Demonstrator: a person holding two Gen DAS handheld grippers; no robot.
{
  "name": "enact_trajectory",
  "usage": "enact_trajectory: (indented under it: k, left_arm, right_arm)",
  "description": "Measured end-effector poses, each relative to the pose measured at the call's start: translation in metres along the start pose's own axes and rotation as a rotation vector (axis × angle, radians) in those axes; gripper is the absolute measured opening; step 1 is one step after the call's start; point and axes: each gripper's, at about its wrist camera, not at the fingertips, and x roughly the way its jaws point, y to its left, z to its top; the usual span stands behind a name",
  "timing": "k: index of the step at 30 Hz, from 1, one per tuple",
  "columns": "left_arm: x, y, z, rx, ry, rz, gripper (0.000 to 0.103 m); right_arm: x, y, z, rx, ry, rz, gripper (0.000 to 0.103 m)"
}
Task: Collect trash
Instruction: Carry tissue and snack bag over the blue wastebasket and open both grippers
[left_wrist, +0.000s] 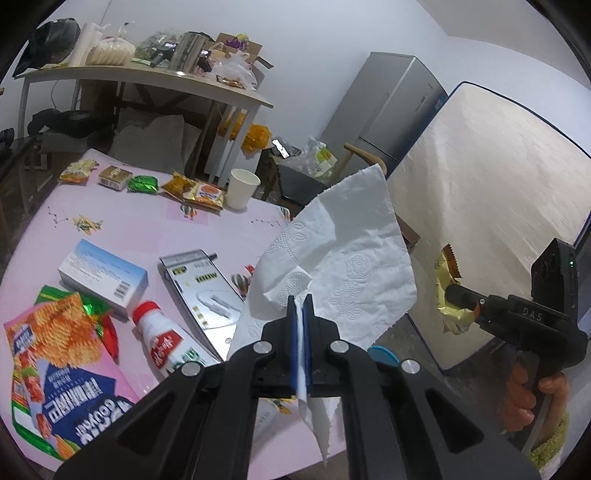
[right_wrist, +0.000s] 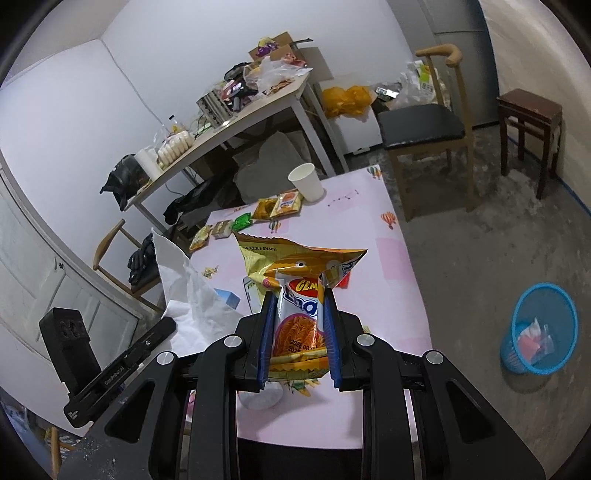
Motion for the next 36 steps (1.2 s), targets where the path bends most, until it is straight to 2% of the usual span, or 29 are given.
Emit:
enact_trajectory:
  k: [4,11,14,20,28,32,33,36]
  left_arm:
    - [0.007,-0.008,-0.013,-0.002,0.023,-0.018,0.002]
    - [0.031,-0.038,-0.037,0.019,0.09,-0.048,0.002]
    - [0.045,-0.059,-0.046,0.05,0.117,-0.064,0.002]
    - [0.089,-0.1,-0.067,0.099,0.227,-0.112,0.002]
    - [0.169,-0.182,-0.099,0.181,0.418,-0.236,0.002]
    - [0.227,-0.205,-0.12,0.172,0.548,-0.246,0.003]
    - [0.25,-0.211,-0.129,0.162,0.592,-0.24,0.003]
    - [0.294,-0.223,-0.15,0.172,0.652,-0.196,0.003]
  right_arm:
    - [-0.001,-0.015,-0.013,0.023,0.006,0.006,0.023]
    - [-0.008,-0.065,-0.04,0.105,0.006,0.018,0.023]
    - [-0.019,-0.095,-0.054,0.145,-0.016,0.0,0.023]
    - [-0.044,-0.157,-0.088,0.272,-0.059,-0.027,0.023]
    - [-0.086,-0.237,-0.126,0.444,-0.152,-0.091,0.023]
    - [-0.088,-0.271,-0.135,0.536,-0.17,-0.091,0.024]
    - [-0.088,-0.279,-0.137,0.558,-0.174,-0.094,0.024]
    - [-0.088,-0.308,-0.143,0.634,-0.189,-0.102,0.025]
